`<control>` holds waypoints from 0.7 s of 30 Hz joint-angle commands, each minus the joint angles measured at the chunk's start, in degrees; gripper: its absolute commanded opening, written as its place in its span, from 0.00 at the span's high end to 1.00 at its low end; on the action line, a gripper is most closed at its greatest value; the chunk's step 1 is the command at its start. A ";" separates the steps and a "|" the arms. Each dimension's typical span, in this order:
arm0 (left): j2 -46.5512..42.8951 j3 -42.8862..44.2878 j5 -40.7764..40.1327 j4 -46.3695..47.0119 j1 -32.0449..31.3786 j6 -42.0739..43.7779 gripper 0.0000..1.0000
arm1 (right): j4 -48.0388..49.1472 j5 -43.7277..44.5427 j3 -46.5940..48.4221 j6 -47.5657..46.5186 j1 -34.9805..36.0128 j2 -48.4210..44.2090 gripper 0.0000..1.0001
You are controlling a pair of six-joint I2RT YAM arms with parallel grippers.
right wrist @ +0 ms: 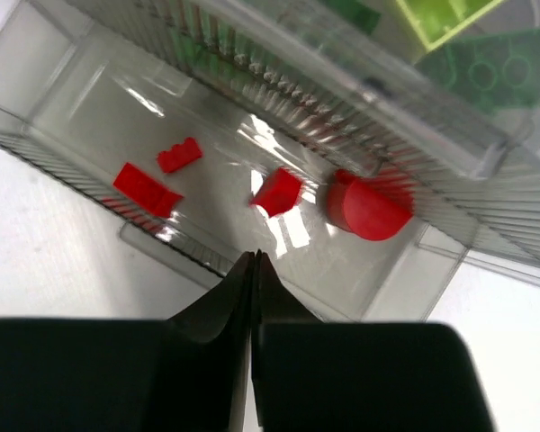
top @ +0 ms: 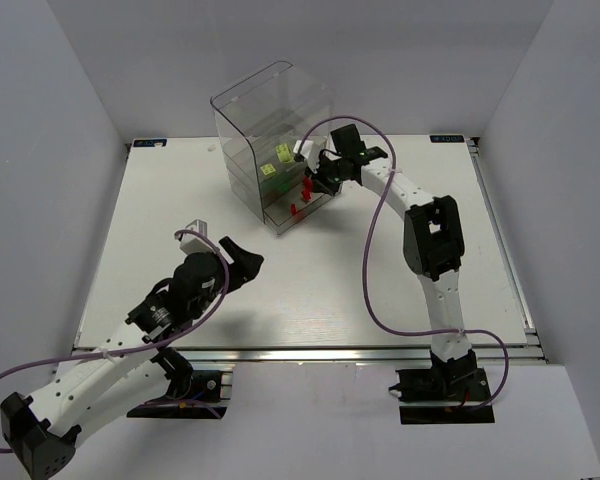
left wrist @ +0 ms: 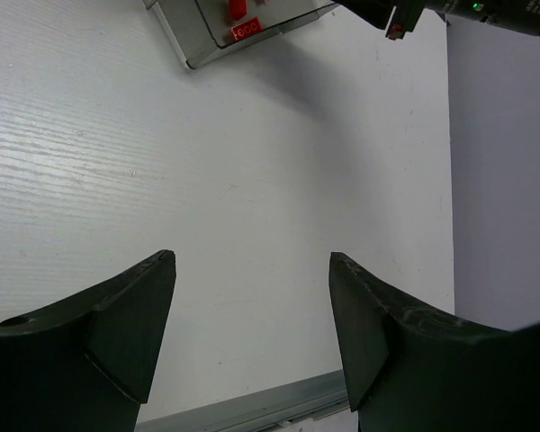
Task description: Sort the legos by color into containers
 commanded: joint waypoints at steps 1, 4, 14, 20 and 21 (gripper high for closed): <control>1.31 0.67 -0.04 1.19 0.18 0.49 0.21 | 1.22 -6.91 -4.88 -3.72 -0.68 -5.37 1.00; 1.84 0.23 0.04 1.90 0.18 0.49 0.22 | -2.47 -14.13 -12.26 -15.73 -0.86 -9.32 1.00; 1.84 -0.30 -0.13 2.16 0.18 0.49 0.21 | 7.70 -6.33 -20.04 -19.70 0.11 -8.47 1.00; 2.98 -0.03 0.48 1.90 0.18 0.14 0.22 | 23.52 7.74 -17.66 -9.47 1.86 -3.71 1.00; 3.25 -0.12 0.92 1.90 0.18 0.05 0.22 | 25.89 10.01 -18.36 -8.24 2.65 -3.63 1.00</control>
